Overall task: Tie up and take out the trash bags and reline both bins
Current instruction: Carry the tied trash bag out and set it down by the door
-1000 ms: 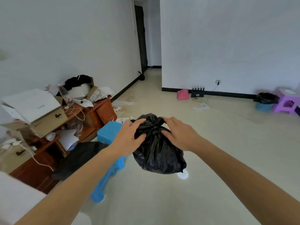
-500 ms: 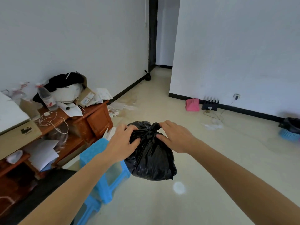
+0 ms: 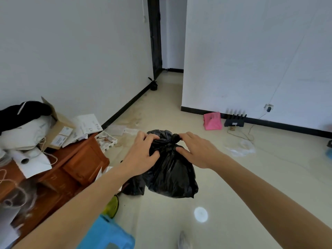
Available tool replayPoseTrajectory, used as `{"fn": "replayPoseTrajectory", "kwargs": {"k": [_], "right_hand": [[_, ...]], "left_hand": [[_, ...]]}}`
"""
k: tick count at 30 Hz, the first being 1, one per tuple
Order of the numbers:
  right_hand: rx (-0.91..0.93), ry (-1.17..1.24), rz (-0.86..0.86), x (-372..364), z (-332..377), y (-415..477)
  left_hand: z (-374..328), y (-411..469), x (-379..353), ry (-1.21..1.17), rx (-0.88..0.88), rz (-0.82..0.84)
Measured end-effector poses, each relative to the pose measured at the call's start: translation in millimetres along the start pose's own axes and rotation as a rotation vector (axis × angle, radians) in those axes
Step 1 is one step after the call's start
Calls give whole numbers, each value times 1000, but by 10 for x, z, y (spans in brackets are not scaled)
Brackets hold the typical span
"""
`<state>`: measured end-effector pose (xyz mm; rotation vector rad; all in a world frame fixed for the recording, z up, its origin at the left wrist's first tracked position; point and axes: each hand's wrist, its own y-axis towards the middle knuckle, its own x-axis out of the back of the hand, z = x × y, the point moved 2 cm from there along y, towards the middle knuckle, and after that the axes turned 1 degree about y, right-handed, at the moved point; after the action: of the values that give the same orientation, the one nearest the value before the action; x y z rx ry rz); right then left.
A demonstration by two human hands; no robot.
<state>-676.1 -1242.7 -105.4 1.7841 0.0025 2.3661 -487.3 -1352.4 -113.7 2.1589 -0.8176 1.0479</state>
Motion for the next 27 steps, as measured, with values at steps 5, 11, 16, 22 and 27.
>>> {"fn": "replayPoseTrajectory", "kwargs": {"k": [5,11,16,22,27], "right_hand": [[13,23,22,59,-963,1419],[68,56,25,332,-1570,3240],[129,48,47,249,-2052,4743],[161,0,72,165,-2541,6731],[124,5,55,384,-3077,8191]], "left_hand": [[382,1597,-239,-12,29,35],[994,3257,-48,22,91,-84],[1743,4509,-89,27,123,-135],[2758,6192,-52,-26,158,-150],[3363,7741,132,-47,141,-139]]}}
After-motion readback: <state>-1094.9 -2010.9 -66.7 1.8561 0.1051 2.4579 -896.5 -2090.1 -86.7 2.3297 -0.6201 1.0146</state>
